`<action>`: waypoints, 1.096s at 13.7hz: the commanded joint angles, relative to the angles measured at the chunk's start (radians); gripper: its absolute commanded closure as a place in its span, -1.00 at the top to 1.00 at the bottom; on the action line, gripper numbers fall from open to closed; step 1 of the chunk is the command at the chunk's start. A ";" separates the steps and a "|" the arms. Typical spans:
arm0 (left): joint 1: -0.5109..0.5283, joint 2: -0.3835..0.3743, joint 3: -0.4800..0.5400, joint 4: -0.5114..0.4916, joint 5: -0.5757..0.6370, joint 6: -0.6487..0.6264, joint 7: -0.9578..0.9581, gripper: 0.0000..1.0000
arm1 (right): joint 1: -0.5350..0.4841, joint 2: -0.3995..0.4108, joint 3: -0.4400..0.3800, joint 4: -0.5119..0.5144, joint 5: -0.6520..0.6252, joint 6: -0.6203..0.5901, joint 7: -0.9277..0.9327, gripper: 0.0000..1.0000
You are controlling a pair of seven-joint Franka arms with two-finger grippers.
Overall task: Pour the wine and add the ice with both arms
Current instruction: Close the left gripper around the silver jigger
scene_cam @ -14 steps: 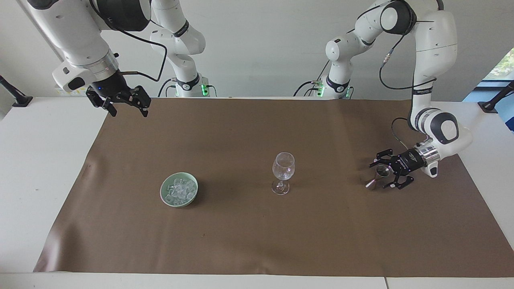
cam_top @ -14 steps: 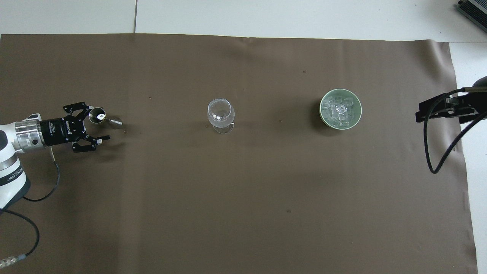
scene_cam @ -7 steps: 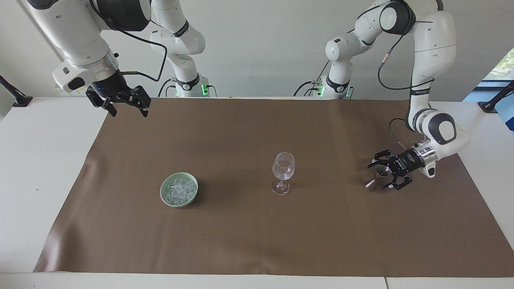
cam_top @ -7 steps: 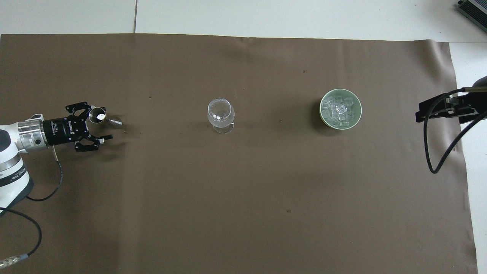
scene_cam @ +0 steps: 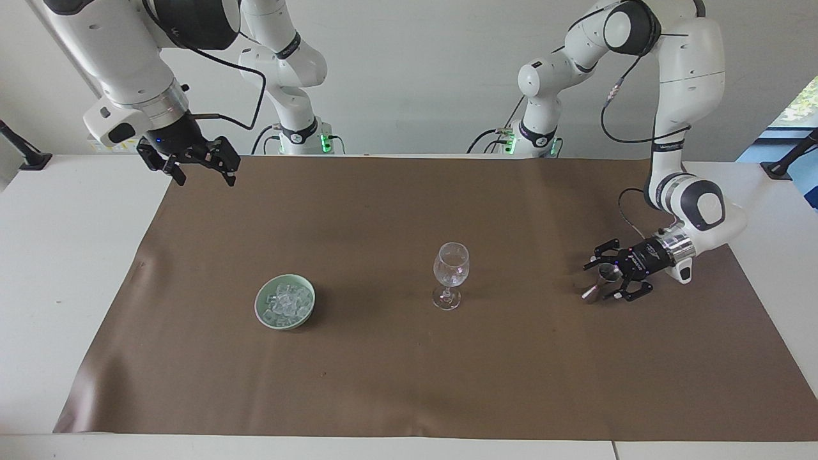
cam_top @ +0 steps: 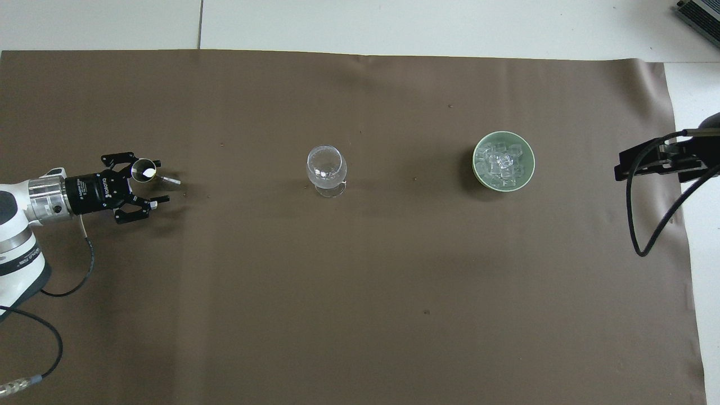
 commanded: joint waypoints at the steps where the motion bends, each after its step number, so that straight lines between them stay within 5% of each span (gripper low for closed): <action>1: -0.010 -0.013 0.006 -0.022 -0.024 0.007 -0.002 0.48 | 0.000 -0.015 -0.010 -0.023 0.020 0.016 -0.017 1.00; 6: -0.010 -0.013 0.006 -0.020 -0.025 0.007 -0.002 -0.05 | 0.000 -0.015 -0.010 -0.023 0.020 0.016 -0.017 1.00; 12: -0.010 -0.011 0.006 -0.020 -0.025 0.009 -0.005 -0.44 | 0.000 -0.015 -0.010 -0.023 0.020 0.016 -0.017 1.00; 15: -0.012 -0.010 0.006 -0.020 -0.025 0.007 -0.008 -1.00 | 0.000 -0.015 -0.010 -0.023 0.020 0.016 -0.017 1.00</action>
